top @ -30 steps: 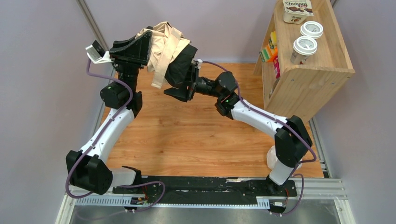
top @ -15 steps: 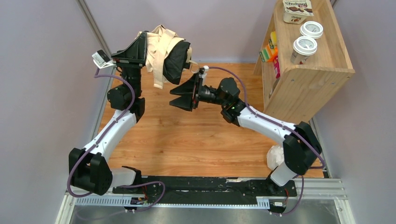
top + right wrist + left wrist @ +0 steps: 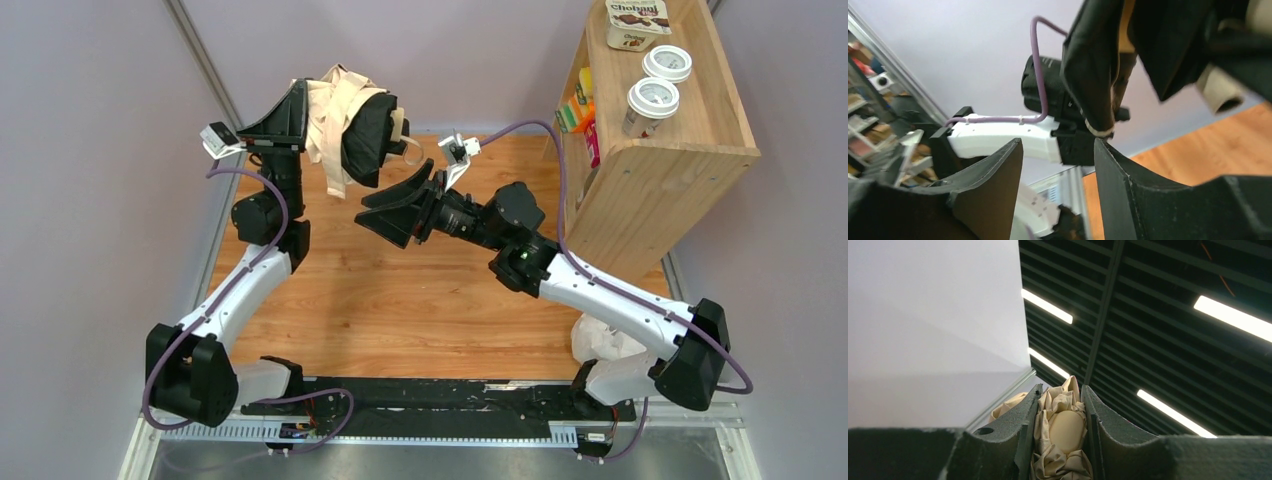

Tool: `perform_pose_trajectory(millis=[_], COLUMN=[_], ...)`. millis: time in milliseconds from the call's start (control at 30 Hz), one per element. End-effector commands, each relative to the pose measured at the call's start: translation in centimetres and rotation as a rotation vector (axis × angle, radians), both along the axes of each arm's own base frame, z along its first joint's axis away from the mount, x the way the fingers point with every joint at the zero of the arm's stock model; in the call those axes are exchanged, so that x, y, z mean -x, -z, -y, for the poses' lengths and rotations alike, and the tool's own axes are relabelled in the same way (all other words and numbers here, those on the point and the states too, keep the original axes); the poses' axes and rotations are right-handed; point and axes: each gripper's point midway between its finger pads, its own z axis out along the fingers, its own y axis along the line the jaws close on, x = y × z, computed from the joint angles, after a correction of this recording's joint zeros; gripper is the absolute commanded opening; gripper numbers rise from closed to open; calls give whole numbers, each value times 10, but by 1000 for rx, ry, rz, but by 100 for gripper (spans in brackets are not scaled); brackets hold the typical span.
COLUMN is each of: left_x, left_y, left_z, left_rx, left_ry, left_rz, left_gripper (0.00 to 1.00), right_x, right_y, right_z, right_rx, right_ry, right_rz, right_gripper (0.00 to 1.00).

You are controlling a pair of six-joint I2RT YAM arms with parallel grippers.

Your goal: Put away the umbrella

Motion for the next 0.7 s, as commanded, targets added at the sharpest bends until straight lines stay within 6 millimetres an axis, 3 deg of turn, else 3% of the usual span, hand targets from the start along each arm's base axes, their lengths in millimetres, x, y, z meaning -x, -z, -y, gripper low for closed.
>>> perform_pose_trajectory(millis=[0,233,433,667], left_x=[67,68,70,69], left_y=[-44,-40,-40,-36], left_z=[-28,-30,-31,-32], left_rx=[141,160,164,170], left_ry=[46,60,64,64], left_rz=[239,228,229,217], left_gripper=[0,0,0,0], right_x=[-20,-28,-30,-36], right_y=[-17,-22,-16,-28], right_z=[-10,-30,-38,-43], right_rx=[30,69,56,15], right_ry=[138,198,238,306], right_rz=[228,299,292,290], right_gripper=[56,46,55,46])
